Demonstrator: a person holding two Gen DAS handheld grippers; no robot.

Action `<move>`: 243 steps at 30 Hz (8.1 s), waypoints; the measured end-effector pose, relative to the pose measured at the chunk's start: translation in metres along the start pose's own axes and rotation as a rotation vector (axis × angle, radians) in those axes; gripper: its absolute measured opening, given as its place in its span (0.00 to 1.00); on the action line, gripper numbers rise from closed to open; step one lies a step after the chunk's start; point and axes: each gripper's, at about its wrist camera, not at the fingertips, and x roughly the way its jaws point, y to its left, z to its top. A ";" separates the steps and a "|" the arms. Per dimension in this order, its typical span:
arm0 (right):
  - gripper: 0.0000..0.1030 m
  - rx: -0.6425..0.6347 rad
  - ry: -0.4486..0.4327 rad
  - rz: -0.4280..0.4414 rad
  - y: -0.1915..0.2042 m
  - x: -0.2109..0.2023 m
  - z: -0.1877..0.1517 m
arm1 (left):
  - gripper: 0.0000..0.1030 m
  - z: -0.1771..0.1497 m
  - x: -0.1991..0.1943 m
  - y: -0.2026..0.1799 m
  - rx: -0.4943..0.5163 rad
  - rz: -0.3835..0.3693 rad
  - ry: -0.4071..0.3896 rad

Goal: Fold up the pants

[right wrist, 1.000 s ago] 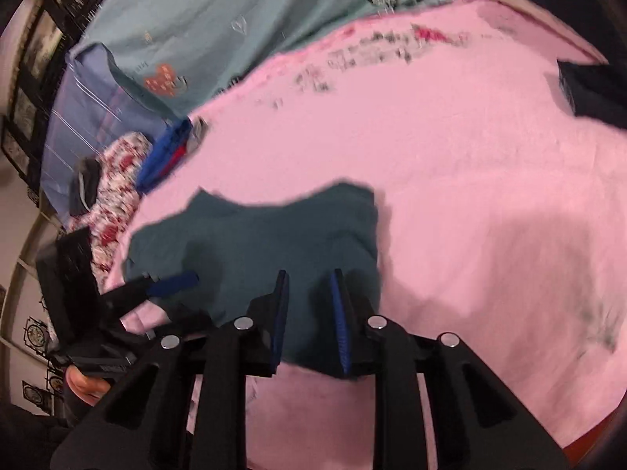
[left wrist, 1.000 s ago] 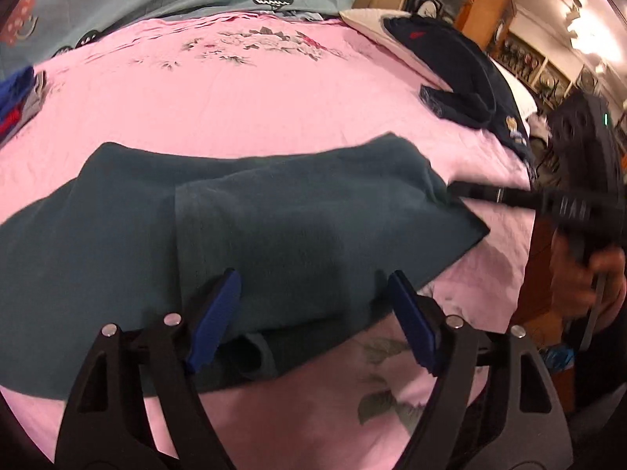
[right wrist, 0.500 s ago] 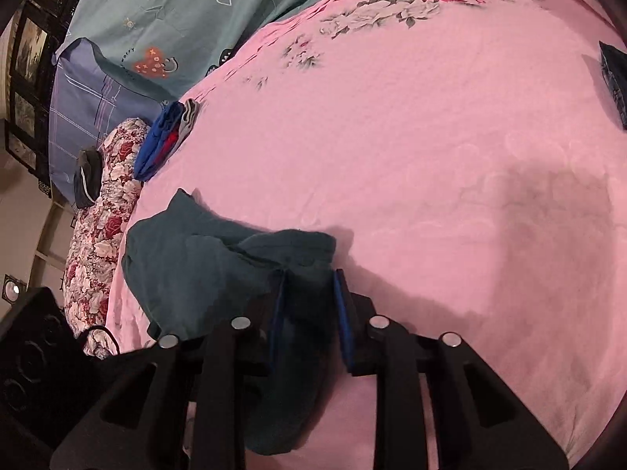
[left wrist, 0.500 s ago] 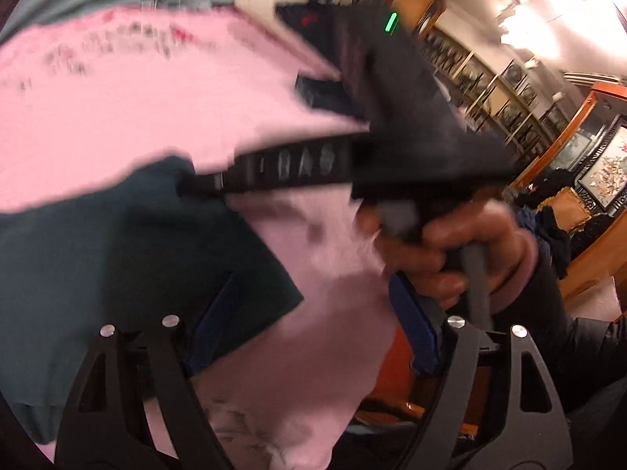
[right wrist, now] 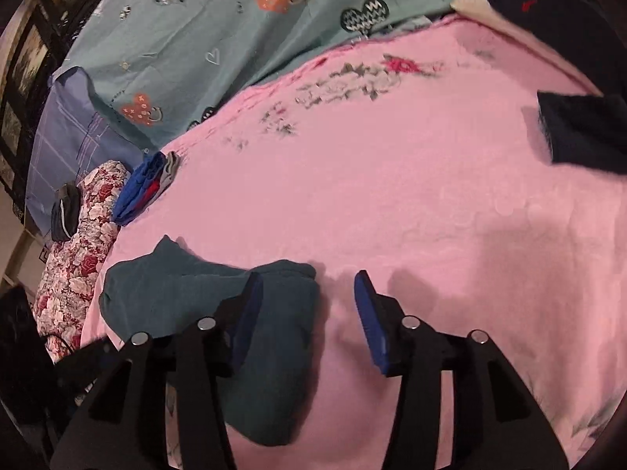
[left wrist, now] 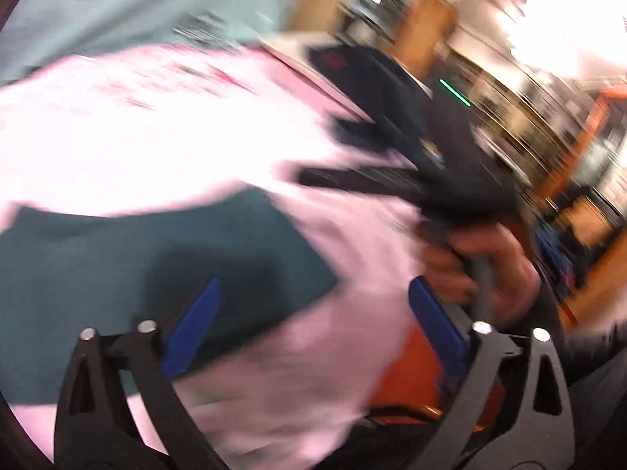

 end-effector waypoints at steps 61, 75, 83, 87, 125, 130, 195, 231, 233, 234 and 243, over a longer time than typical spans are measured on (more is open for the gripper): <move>0.11 -0.707 0.130 0.234 0.399 0.215 -0.072 | 0.96 -0.061 -0.157 0.394 -0.914 -0.108 -0.016; 0.50 -0.739 -0.001 0.163 0.379 0.178 -0.085 | 0.17 -0.038 -0.132 0.372 -0.888 -0.143 0.036; 0.51 -0.949 -0.061 -0.043 0.411 0.192 -0.110 | 0.17 -0.029 -0.144 0.359 -0.887 -0.157 0.017; 0.09 -0.868 -0.076 -0.046 0.405 0.184 -0.099 | 0.17 -0.021 -0.149 0.344 -0.866 -0.159 0.019; 0.08 0.106 -0.160 -0.063 0.069 0.031 -0.080 | 0.80 0.077 0.113 0.052 -0.442 -0.147 0.394; 0.23 0.144 -0.123 0.007 0.057 0.031 -0.083 | 0.83 0.095 0.063 0.066 -0.420 -0.140 0.233; 0.26 0.105 0.262 0.247 0.004 0.054 -0.001 | 0.89 -0.036 -0.012 0.158 -0.368 -0.207 -0.033; 0.32 -0.475 0.158 0.056 0.186 0.052 -0.120 | 0.89 -0.049 -0.042 0.196 -0.453 -0.177 -0.112; 0.33 -0.450 0.114 0.053 0.186 0.051 -0.118 | 0.89 -0.051 -0.039 0.203 -0.488 -0.202 -0.094; 0.37 -0.445 0.094 0.055 0.185 0.052 -0.117 | 0.89 -0.050 -0.039 0.203 -0.489 -0.204 -0.100; 0.45 -0.477 0.097 0.171 0.209 0.068 -0.118 | 0.89 -0.052 -0.039 0.201 -0.482 -0.215 -0.098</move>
